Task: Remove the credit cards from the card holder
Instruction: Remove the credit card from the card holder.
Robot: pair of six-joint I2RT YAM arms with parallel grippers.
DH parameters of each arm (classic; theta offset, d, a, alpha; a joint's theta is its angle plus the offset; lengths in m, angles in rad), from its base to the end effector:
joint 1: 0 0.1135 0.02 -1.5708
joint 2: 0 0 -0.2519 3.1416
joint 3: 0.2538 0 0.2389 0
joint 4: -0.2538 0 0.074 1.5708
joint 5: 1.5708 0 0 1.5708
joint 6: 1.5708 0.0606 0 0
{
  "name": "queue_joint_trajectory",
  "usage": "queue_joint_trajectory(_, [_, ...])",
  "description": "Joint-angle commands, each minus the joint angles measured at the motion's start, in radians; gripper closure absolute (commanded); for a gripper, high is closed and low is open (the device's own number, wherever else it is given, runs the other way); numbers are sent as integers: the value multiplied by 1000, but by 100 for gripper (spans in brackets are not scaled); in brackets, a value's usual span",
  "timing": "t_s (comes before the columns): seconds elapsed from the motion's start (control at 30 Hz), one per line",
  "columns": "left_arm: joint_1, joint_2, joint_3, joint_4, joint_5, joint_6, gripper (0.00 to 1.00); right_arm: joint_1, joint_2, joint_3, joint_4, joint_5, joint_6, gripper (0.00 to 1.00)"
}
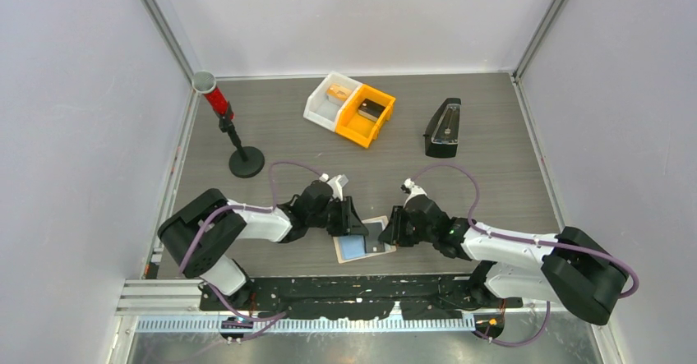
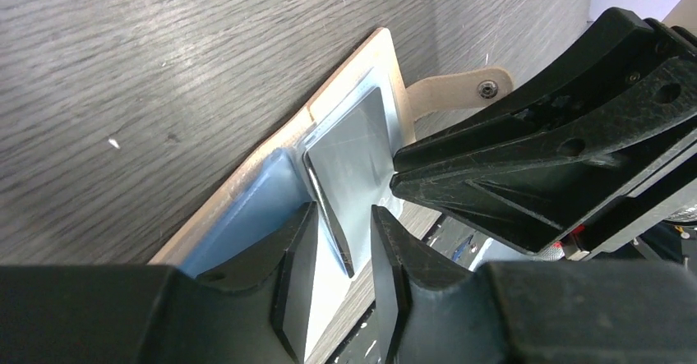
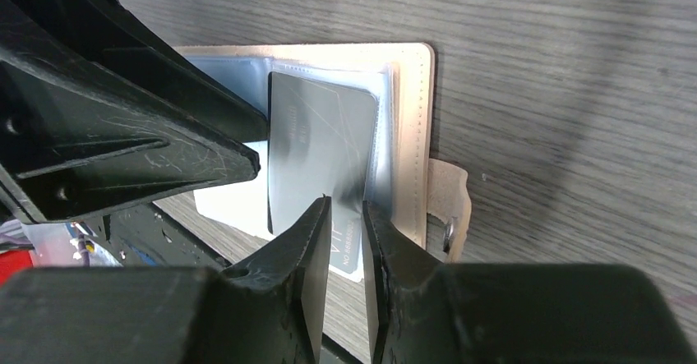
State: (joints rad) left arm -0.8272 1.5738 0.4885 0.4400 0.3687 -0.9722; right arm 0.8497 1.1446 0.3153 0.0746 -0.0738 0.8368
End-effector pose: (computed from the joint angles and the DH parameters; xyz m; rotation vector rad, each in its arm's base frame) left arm 0.1775 -0.2253 0.1104 0.0516 2.5456 -1.2844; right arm 0.1381 0.1638 0.1207 -0.0563 2.5122 0.8729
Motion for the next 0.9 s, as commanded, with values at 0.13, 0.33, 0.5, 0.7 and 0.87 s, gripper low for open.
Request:
queue_joint_trajectory(0.13, [-4, -83, 8, -119, -65, 40, 65, 6, -64, 74, -137, -4, -2, 70])
queue_joint_trajectory(0.33, [-4, -54, 1, -68, -36, 25, 65, 6, -51, 107, -154, 25, -19, 70])
queue_joint_trajectory(0.5, [-4, -42, -1, -34, -19, 17, 65, 6, 1, 102, -120, 27, -20, 70])
queue_joint_trajectory(0.7, [-4, -29, -15, 5, -9, 1, 67, 6, 68, 69, -19, -13, -11, 72])
queue_joint_trajectory(0.87, [-4, -21, -21, 31, -3, -11, 69, 6, 78, 38, 21, -29, 10, 78])
